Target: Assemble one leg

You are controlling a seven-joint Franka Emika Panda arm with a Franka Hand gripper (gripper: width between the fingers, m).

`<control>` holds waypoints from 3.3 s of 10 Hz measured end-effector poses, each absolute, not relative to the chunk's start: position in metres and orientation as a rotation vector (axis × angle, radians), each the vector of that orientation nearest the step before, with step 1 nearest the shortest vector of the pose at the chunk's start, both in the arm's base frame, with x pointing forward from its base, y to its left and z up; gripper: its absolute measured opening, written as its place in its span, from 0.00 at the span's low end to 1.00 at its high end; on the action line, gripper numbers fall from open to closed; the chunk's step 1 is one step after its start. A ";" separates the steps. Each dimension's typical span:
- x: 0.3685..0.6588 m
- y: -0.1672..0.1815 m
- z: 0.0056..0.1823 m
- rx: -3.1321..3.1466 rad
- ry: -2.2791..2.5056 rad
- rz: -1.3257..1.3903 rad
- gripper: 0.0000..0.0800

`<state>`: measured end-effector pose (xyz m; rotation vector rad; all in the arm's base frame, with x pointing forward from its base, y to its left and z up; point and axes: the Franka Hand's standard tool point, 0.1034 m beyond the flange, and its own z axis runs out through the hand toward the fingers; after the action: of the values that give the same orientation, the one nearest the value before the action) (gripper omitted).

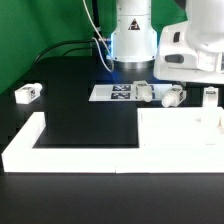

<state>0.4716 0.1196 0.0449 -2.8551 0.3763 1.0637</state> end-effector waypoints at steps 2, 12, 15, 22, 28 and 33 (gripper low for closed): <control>0.464 0.132 0.045 -2.695 0.398 1.325 0.81; 0.433 0.151 0.011 -2.690 0.390 1.354 0.81; 0.433 0.151 0.010 -2.689 0.391 1.354 0.49; 0.498 0.110 0.095 -2.656 0.303 1.252 0.36; 0.518 0.123 0.120 -2.836 0.323 0.776 0.36; 0.598 0.103 0.171 -2.928 0.137 0.265 0.36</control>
Offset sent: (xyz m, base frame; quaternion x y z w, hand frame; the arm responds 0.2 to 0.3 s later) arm 0.0000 0.0000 0.0000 0.0000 0.0000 0.0000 1.0000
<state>0.5985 0.1034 0.1706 -2.9278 0.1371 0.2649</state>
